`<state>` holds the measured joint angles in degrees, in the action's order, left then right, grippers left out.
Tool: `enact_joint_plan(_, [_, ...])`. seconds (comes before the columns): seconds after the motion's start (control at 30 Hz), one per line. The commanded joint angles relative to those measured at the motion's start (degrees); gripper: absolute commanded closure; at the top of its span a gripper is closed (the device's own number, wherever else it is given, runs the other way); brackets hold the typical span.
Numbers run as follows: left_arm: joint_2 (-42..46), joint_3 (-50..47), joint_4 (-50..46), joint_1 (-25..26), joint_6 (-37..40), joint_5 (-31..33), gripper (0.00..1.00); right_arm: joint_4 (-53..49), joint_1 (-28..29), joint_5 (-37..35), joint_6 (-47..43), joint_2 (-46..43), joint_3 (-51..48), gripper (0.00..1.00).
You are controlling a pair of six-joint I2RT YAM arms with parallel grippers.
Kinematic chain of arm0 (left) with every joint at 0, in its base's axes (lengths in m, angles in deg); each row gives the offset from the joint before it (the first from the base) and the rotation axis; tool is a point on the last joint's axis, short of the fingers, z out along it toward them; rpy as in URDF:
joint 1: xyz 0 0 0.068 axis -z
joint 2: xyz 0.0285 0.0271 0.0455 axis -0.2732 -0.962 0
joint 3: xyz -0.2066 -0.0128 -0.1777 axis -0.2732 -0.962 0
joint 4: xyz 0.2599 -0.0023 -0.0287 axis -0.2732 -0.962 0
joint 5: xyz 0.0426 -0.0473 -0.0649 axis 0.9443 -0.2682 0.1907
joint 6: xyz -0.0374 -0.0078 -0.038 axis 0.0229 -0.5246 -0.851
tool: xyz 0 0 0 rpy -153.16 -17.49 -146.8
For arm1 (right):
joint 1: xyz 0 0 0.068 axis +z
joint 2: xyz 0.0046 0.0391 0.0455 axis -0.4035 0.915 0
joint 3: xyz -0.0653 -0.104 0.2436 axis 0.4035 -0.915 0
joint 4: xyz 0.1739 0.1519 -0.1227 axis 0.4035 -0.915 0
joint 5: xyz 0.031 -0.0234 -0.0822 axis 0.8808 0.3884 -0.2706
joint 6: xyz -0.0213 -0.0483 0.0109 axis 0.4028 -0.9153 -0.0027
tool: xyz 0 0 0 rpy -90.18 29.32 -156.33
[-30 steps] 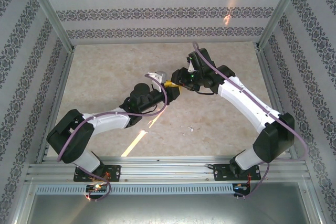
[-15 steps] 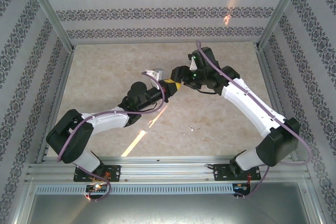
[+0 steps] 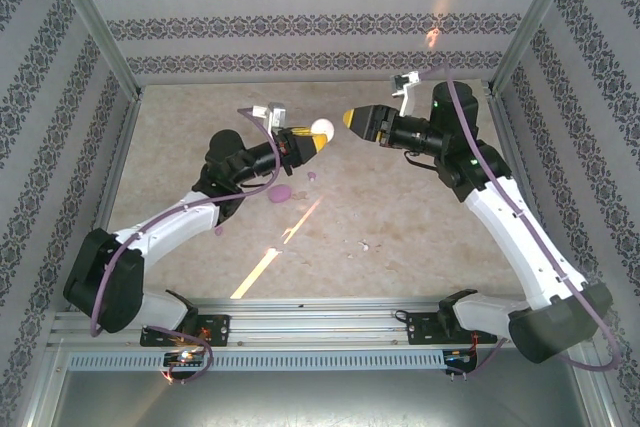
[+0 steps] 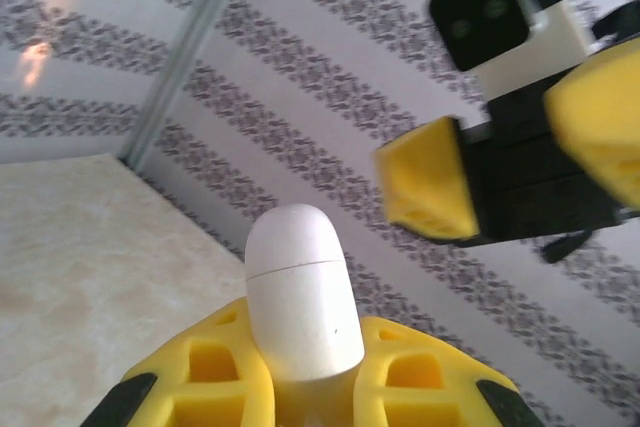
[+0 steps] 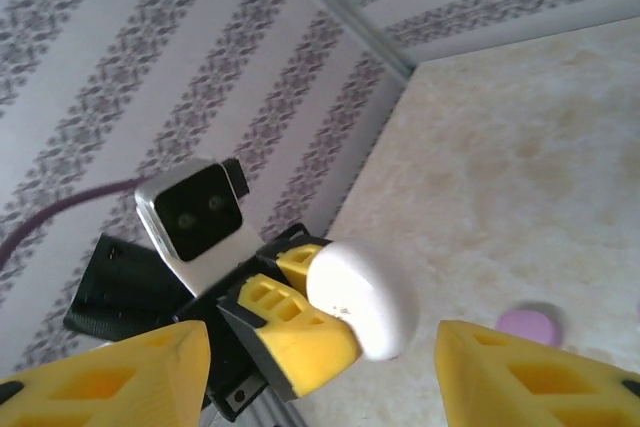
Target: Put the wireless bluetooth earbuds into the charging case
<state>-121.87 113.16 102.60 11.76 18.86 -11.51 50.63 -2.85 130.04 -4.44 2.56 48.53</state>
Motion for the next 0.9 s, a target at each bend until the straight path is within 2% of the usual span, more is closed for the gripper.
enact_joint_plan(0.0, [2.11, 2.41, -0.48, -0.80, -3.74, -8.16, 1.00, 9.21, 1.38, 6.57, 1.21, 1.14, -1.46, 0.40])
enact_joint_plan(0.23, [0.91, 0.49, 11.66, -2.23, -12.38, -9.27, 1.00, 12.70, 2.76, 7.35, 2.64, 3.62, -1.94, 0.47])
enact_joint_plan(0.37, [-0.99, 0.17, 15.37, -2.30, -15.47, -10.04, 1.00, 19.76, 2.78, 9.97, 6.49, 4.50, -4.60, 0.54])
enact_joint_plan(0.47, [-1.39, -0.51, 17.62, -2.28, -16.70, -10.14, 1.00, 20.56, 2.69, 10.77, 6.97, 5.10, -5.55, 0.57])
enact_joint_plan(0.7, [-1.23, -0.82, 17.40, -2.23, -17.05, -11.32, 1.00, 24.66, 2.69, 13.67, 9.50, 6.84, -6.39, 0.74])
enact_joint_plan(0.8, [-1.42, -0.75, 16.54, -2.29, -17.30, -11.16, 1.00, 25.11, 3.01, 15.14, 9.53, 7.77, -5.95, 0.76])
enact_joint_plan(0.87, [-1.56, -0.49, 15.83, -2.30, -17.45, -11.56, 1.00, 25.21, 3.14, 15.76, 9.56, 8.19, -5.92, 0.74])
